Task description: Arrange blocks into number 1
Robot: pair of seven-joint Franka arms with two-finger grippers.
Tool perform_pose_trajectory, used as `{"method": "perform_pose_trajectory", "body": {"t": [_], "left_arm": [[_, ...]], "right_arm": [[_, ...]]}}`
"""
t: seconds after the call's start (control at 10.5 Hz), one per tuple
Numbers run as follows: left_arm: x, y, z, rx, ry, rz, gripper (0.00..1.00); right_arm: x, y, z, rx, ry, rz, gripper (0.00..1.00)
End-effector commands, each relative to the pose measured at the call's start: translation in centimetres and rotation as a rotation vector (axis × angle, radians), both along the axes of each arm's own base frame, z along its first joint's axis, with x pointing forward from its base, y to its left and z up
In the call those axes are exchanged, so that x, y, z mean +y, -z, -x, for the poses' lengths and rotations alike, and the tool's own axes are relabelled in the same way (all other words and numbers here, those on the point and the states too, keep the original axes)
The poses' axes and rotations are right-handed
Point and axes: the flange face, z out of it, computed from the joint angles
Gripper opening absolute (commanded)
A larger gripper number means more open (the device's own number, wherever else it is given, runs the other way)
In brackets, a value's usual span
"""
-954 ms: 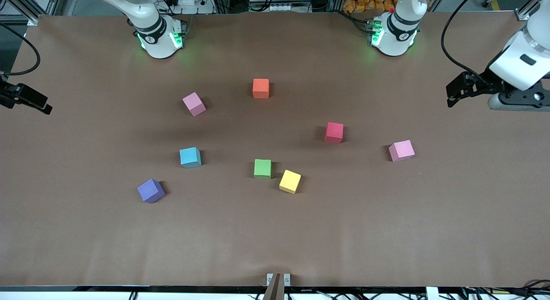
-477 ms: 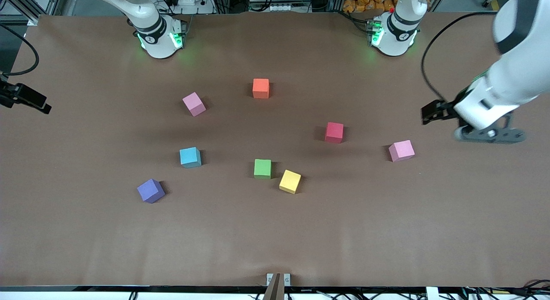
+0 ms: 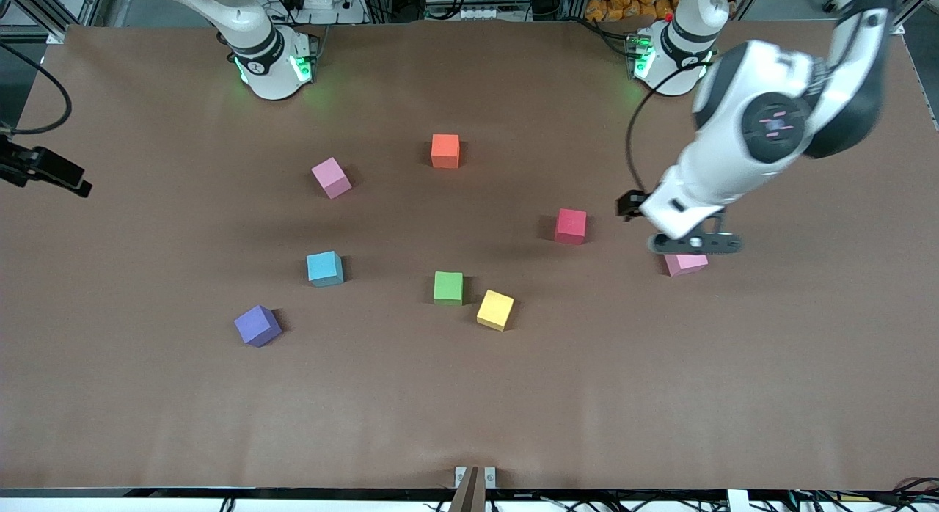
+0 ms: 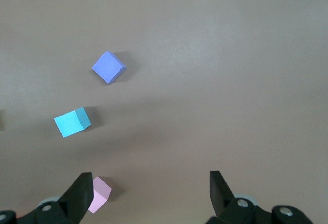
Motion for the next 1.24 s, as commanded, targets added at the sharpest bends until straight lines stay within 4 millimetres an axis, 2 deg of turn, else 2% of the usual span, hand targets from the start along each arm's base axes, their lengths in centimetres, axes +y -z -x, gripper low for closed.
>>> {"method": "perform_pose_trajectory", "body": {"t": [0.0,0.29,0.38,0.48,0.57,0.67,0.76,0.86,0.95,1.14], "left_arm": [[-3.6,3.4,0.6,0.022,-0.033,-0.011,1.00],[-9.2,8.6,2.1,0.019,-0.061,-0.020,1.00],[-10.4,10.0,2.9,0.016,-0.076,-0.049,1.00],[-9.8,10.8,2.4,0.003,-0.098,-0.058,1.00],[-9.4,11.8,3.0,0.005,-0.119,-0.065,1.00],[-8.4,13.4,4.3,0.005,-0.126,-0.071,1.00],[-6.6,15.2,6.1,-0.028,-0.121,-0.071,1.00],[-4.0,15.1,6.9,-0.121,-0.124,-0.033,1.00],[-2.9,15.3,7.0,-0.142,-0.110,-0.017,1.00],[-2.5,16.1,7.2,-0.121,-0.029,-0.019,1.00]], "right_arm": [[1.8,4.0,-2.2,0.044,0.028,0.010,1.00],[4.3,10.3,-4.4,0.040,-0.014,0.022,1.00],[4.8,12.3,-4.8,0.029,-0.023,0.024,1.00],[5.6,14.0,-5.2,0.018,-0.038,0.023,1.00],[6.1,15.6,-5.9,0.015,-0.011,0.018,1.00],[7.1,17.5,-6.5,0.022,0.062,-0.025,1.00],[8.7,18.4,-6.9,0.016,0.073,-0.039,1.00],[10.0,20.0,-7.3,0.021,0.067,-0.034,1.00],[11.1,21.5,-7.5,0.032,0.037,-0.029,1.00],[14.2,24.1,-7.5,0.064,-0.104,-0.029,1.00]]}}
